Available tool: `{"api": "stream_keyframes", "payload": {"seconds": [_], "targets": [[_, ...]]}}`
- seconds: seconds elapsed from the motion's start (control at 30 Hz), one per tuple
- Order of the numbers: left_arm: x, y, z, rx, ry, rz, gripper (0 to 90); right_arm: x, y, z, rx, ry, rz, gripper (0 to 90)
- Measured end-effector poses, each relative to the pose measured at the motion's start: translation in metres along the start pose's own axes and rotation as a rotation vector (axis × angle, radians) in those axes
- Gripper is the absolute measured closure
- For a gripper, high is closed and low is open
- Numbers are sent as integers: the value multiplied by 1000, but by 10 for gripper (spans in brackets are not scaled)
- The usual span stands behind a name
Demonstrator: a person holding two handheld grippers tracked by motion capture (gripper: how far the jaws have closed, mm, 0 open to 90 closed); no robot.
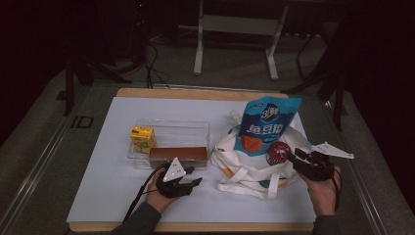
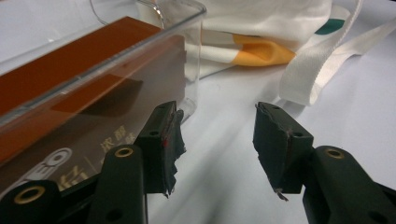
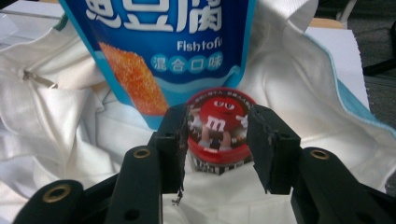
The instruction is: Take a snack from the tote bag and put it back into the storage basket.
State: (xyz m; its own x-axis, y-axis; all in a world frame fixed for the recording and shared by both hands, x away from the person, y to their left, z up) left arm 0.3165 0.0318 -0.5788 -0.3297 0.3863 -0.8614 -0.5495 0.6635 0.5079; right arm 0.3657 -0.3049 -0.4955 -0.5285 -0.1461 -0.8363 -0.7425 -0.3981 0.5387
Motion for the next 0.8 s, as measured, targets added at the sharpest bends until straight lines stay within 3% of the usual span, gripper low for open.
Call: {"api": "stream_keyframes", "payload": {"seconds": [0.13, 0.27, 0.57, 0.8], "targets": [[2, -4, -1, -2, -12, 11, 493, -7, -4, 0, -9, 2, -1, 583], [3, -5, -2, -4, -15, 10, 492, -14, -8, 3, -54, -13, -18, 573], [3, -5, -3, -3, -17, 11, 489, -26, -19, -1, -48, 0, -9, 544], [3, -5, -2, -4, -12, 15, 488, -42, -29, -3, -85, -2, -11, 459]]}}
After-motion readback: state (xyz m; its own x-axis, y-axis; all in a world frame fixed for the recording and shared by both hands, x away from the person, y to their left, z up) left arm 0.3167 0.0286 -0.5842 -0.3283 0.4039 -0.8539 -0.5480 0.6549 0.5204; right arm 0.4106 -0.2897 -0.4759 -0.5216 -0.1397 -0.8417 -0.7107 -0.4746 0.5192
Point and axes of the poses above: each handheld gripper's, and its own axes: y roughly backward along the jaws, x roughly out of its underside, z roughly to its left, the point moved 9 cm from there along -y, roughly forward along the jaws, and after that the axes turned 3 degrees about -x, right-handed, at the moved point
